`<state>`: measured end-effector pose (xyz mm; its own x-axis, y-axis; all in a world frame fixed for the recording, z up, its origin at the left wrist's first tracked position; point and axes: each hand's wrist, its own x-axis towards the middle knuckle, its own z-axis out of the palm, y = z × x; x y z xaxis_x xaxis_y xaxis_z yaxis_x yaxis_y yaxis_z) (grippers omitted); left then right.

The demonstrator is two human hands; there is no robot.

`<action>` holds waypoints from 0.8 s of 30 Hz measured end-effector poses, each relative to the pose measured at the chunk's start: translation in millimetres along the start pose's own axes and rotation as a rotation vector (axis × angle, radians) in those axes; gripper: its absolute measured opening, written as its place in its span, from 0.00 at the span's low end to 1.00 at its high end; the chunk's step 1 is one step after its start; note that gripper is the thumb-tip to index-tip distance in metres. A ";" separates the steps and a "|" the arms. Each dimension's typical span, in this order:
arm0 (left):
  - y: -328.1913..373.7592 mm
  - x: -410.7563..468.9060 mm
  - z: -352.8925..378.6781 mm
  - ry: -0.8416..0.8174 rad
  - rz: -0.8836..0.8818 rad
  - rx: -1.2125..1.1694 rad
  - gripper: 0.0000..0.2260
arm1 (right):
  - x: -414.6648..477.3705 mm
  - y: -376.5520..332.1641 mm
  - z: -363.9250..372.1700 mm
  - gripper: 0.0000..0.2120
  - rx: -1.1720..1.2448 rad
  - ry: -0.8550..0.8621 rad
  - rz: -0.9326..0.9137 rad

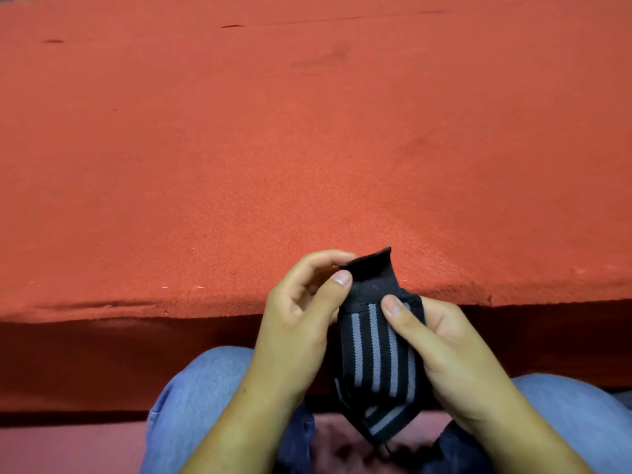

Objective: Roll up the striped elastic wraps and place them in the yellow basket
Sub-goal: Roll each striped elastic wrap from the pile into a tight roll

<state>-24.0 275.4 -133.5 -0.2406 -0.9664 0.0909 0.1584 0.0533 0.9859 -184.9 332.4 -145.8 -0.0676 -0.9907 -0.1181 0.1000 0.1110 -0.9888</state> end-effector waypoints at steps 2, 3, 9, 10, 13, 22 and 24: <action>1.4 -0.6 0.8 -0.012 -0.002 -0.006 0.11 | -0.4 -0.3 -0.4 0.26 -0.015 0.005 -0.004; 1.5 -0.7 1.5 -0.015 0.001 -0.012 0.12 | -0.4 -0.8 -0.2 0.25 -0.020 0.007 -0.004; 0.0 1.1 1.9 -0.013 0.019 0.000 0.04 | -0.4 -4.5 1.8 0.18 -0.034 -0.002 -0.010; 0.4 1.2 1.9 -0.013 0.016 0.003 0.01 | -0.7 -5.3 2.0 0.17 -0.030 -0.008 -0.005; 0.8 0.2 2.5 0.013 -0.003 0.015 0.07 | -1.1 -7.8 3.1 0.14 -0.020 -0.018 0.005; 2.6 -1.9 4.2 0.047 -0.047 -0.005 0.14 | -0.2 -7.4 6.8 0.13 -0.084 -0.014 -0.039; 3.0 -2.9 4.7 0.032 -0.043 0.008 0.16 | 0.5 -6.9 6.4 0.15 -0.114 0.007 -0.062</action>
<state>-27.4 279.6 -130.2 -0.2163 -0.9753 0.0445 0.1410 0.0139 0.9899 -179.3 330.6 -138.4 -0.0767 -0.9955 -0.0563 -0.0184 0.0579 -0.9982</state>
